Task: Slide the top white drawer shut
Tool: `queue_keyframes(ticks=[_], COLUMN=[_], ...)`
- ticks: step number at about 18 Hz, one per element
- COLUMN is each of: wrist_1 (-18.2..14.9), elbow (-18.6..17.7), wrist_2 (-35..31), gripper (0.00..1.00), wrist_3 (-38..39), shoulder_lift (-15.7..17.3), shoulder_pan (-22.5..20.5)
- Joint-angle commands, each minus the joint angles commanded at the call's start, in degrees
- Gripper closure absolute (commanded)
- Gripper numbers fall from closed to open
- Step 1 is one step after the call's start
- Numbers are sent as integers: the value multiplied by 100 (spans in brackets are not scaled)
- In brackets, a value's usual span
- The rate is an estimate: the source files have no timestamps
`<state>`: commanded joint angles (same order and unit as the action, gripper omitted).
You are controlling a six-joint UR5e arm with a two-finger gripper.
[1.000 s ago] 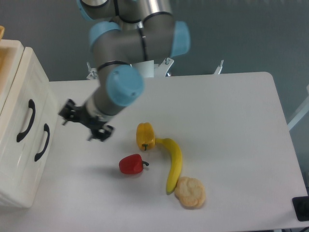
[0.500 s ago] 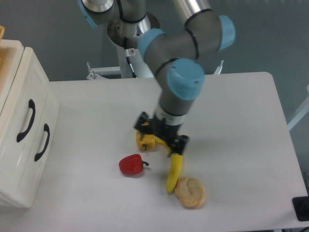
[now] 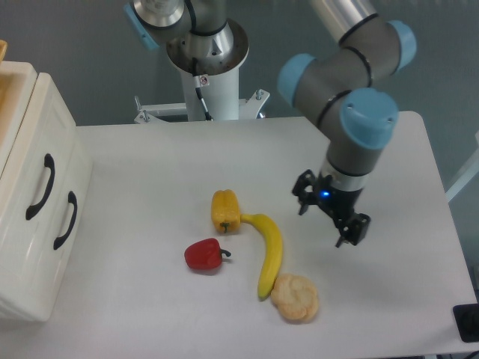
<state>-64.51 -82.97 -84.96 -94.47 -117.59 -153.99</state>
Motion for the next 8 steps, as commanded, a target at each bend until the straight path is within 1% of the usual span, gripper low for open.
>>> queue_keyframes(ticks=[2,3,5,8], wrist_1=[70,131,150,150], elbow=[9,44,123,132], wrist_2=[-406,-433,-442,-451], gripper=[0,0,0,0], wrist_3=[-220,-291,-362,-362], shoulder_lift=[-70,-123,-228,-264], shoulder_pan=[-9,-17,-26,-105])
